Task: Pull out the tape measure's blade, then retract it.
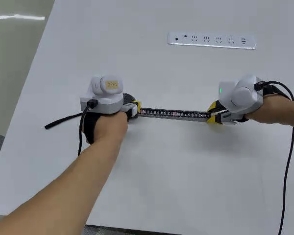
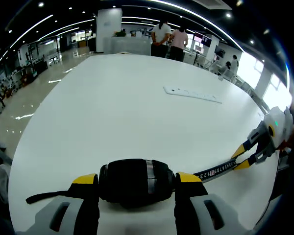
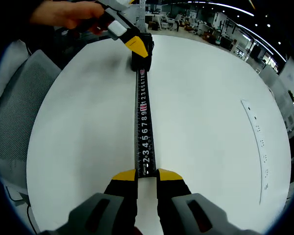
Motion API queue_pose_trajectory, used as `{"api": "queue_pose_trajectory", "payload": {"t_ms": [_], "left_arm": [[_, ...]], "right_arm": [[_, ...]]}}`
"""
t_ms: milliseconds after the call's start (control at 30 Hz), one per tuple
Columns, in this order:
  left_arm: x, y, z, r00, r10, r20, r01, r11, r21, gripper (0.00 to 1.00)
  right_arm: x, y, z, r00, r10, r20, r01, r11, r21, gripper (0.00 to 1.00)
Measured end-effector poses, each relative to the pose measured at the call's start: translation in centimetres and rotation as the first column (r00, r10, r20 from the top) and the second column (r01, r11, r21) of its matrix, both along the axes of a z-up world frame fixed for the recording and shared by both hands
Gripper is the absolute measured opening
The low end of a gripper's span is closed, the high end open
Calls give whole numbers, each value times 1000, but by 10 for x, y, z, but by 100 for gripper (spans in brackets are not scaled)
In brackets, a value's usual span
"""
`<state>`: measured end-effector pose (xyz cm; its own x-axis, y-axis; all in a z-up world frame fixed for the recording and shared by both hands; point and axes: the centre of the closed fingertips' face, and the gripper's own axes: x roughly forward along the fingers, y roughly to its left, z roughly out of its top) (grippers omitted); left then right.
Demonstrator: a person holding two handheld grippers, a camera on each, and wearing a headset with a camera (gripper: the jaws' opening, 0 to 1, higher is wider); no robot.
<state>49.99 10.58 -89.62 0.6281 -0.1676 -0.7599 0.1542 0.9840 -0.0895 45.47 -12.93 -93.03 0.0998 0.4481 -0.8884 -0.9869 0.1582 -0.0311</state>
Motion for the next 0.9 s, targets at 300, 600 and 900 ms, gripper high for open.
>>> {"api": "queue_pose_trajectory", "payload": {"t_ms": [300, 600, 900], "left_arm": [[0, 0, 0, 1000, 0, -4, 0, 1000, 0, 59], [0, 0, 0, 1000, 2, -7, -2, 1000, -2, 59], [0, -1, 0, 1000, -1, -9, 1, 1000, -6, 58]], "right_arm": [[3, 9, -1, 1000, 4, -18, -4, 1000, 14, 14], [4, 18, 1, 1000, 7, -24, -6, 1000, 24, 14], [6, 26, 1, 999, 9, -31, -8, 999, 36, 14]]}}
